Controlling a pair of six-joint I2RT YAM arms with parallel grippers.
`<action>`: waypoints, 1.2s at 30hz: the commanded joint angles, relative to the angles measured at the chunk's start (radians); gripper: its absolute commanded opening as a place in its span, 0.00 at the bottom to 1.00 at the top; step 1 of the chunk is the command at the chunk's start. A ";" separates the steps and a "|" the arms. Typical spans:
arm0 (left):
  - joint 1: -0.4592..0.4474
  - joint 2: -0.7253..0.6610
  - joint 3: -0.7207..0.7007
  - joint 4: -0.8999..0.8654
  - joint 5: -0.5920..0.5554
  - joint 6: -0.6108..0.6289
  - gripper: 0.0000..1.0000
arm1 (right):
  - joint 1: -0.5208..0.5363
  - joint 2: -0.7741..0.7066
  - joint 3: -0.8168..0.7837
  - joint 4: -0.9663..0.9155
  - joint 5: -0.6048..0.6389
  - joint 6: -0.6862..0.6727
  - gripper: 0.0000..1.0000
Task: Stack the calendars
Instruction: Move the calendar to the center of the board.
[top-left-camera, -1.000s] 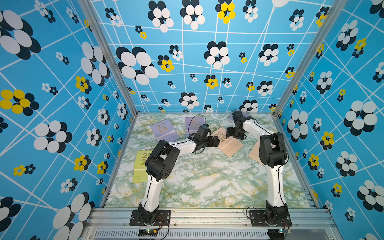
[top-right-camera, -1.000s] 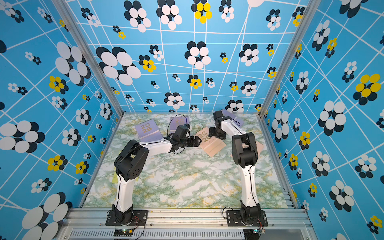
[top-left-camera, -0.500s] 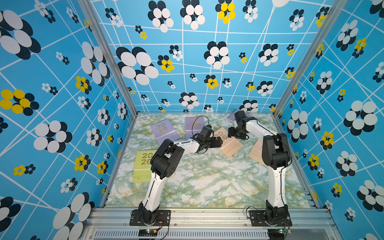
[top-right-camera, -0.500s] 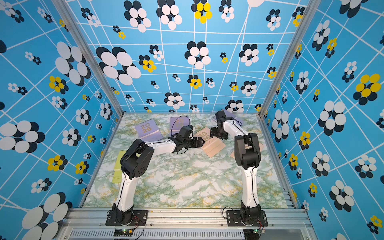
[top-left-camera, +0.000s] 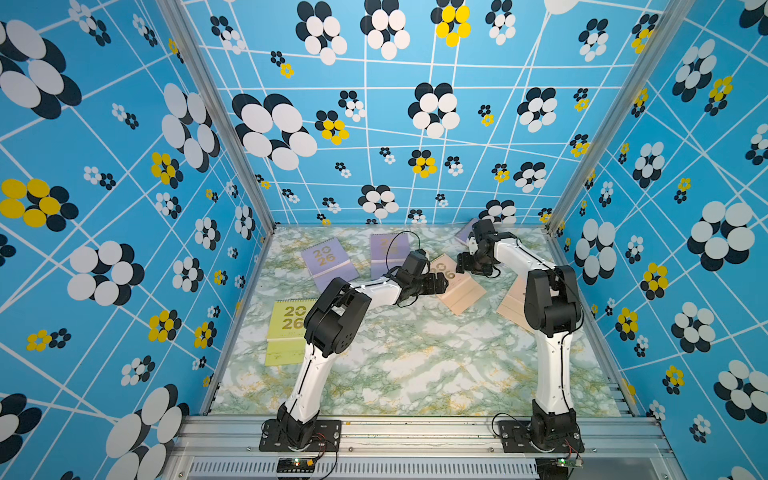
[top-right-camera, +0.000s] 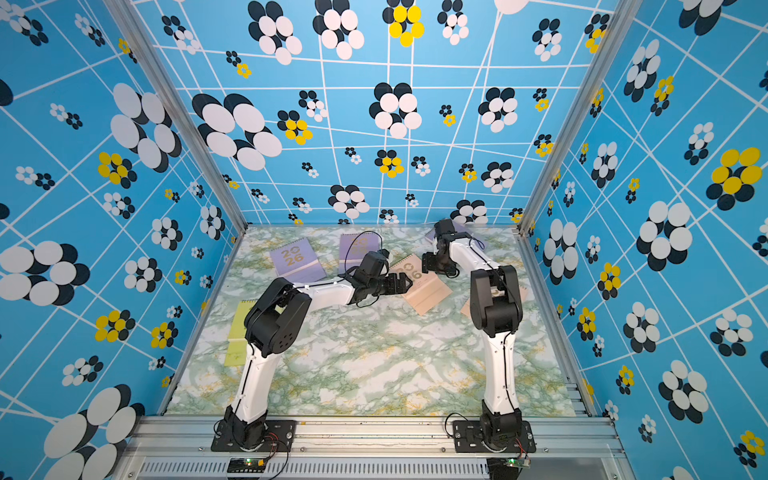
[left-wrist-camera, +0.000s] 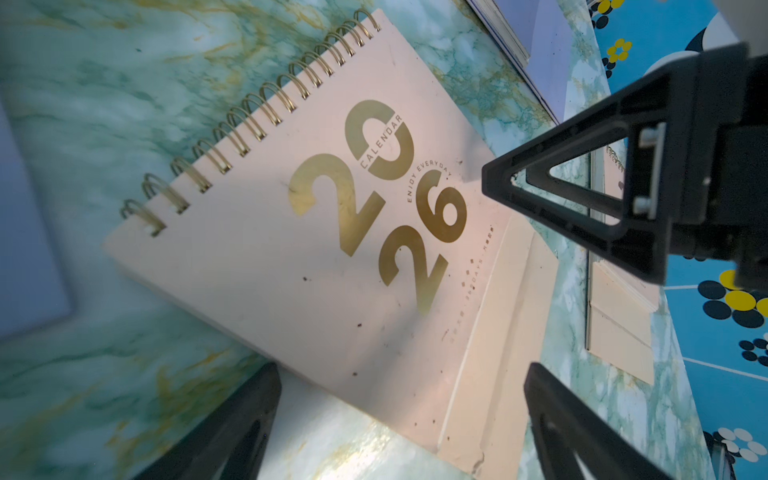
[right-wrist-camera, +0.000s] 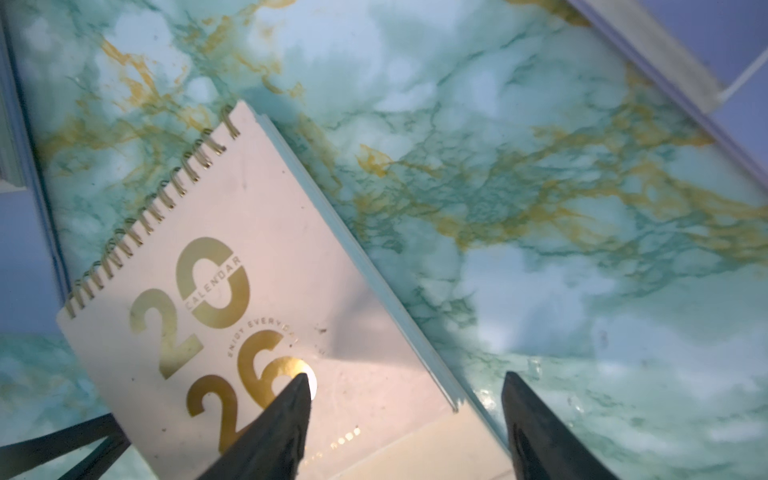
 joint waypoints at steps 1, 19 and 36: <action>-0.005 0.045 0.011 -0.034 0.027 -0.005 0.93 | 0.015 0.009 -0.038 0.001 -0.023 -0.021 0.74; 0.012 -0.024 -0.119 0.011 0.056 -0.019 0.93 | 0.120 -0.152 -0.305 0.073 -0.025 0.080 0.70; 0.030 -0.190 -0.263 -0.043 0.016 0.059 0.92 | 0.152 -0.292 -0.491 0.142 0.060 0.227 0.71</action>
